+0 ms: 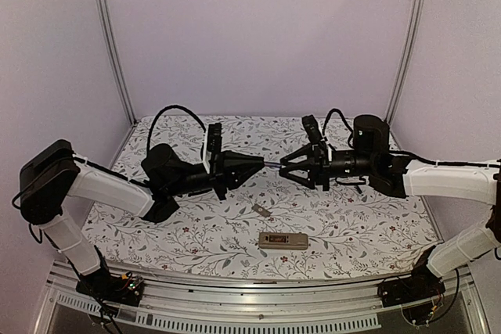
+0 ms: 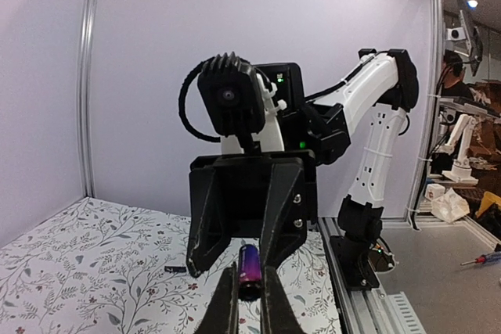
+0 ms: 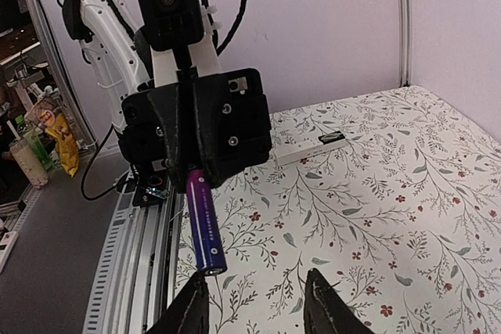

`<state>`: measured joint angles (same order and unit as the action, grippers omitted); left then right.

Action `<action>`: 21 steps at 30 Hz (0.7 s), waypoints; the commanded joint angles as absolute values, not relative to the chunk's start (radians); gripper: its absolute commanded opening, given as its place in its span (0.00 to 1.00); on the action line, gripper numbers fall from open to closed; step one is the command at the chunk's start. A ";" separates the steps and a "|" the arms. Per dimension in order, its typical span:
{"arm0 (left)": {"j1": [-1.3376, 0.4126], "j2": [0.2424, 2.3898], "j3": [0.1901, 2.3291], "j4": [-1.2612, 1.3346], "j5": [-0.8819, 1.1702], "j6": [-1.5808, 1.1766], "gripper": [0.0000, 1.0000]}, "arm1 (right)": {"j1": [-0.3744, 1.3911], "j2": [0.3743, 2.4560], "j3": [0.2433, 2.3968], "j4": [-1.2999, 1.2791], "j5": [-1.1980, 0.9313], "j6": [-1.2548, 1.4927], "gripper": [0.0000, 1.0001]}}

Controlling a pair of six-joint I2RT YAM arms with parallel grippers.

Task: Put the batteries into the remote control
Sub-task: Pass from the left arm to the right

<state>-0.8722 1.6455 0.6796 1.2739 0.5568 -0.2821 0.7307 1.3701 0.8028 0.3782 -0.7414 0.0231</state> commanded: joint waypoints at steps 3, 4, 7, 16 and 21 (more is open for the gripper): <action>-0.872 1.661 0.682 1.285 0.557 -0.284 0.00 | 0.753 1.359 0.812 0.417 -0.767 -0.001 0.38; -0.871 1.663 0.681 1.285 0.557 -0.284 0.00 | 0.756 1.358 0.811 0.417 -0.768 -0.024 0.37; -0.872 1.664 0.681 1.287 0.556 -0.287 0.00 | 0.758 1.352 0.809 0.419 -0.775 -0.034 0.34; -0.871 1.663 0.677 1.281 0.553 -0.276 0.00 | 0.765 1.339 0.807 0.420 -0.778 -0.041 0.17; -0.871 1.659 0.677 1.271 0.550 -0.271 0.00 | 0.767 1.338 0.805 0.419 -0.781 -0.041 0.06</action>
<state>-0.8722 1.6497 0.6796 1.2751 0.5571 -0.2810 0.7570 1.3605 0.8028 0.4118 -0.7692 -0.0364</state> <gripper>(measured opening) 0.046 0.090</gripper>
